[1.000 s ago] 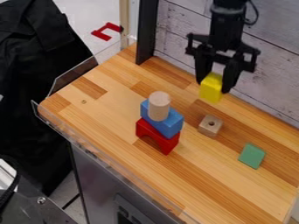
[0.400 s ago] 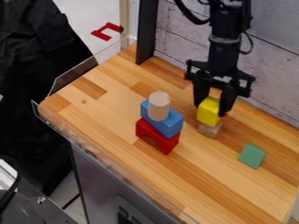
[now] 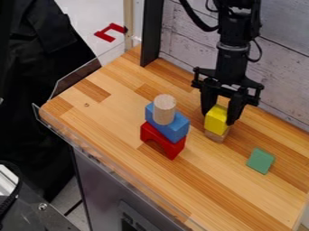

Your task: Put the yellow block on top of the cube with a hole

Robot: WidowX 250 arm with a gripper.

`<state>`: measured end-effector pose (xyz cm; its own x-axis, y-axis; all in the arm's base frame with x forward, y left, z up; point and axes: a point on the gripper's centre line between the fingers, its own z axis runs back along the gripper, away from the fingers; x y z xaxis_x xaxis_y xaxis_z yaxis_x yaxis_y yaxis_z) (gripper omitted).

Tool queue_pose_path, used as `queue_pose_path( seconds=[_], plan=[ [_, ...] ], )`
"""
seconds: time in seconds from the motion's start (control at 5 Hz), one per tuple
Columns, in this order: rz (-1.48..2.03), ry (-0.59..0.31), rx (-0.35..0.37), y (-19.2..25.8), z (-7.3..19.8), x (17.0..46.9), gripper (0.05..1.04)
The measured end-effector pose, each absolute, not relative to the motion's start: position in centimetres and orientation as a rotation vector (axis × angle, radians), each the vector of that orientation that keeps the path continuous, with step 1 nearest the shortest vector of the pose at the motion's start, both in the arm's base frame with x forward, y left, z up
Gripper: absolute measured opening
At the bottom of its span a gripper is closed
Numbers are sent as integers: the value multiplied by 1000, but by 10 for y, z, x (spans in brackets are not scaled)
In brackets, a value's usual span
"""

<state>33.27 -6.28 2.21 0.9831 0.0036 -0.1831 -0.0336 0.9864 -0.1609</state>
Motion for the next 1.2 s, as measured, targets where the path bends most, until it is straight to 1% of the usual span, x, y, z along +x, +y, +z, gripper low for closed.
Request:
queue_pose_path(
  seconds=[0.2, 0.4, 0.6, 0.8, 1.0, 1.2],
  plan=[
    [15, 182, -164, -64, 21, 336, 639],
    [15, 220, -160, -64, 14, 331, 925],
    [80, 216, -120, -58, 15, 332, 1004],
    [130, 155, -86, -53, 38, 334, 1001],
    [146, 80, -49, -45, 75, 336, 1001],
    [150, 32, -33, -41, 110, 334, 1001]
  ],
)
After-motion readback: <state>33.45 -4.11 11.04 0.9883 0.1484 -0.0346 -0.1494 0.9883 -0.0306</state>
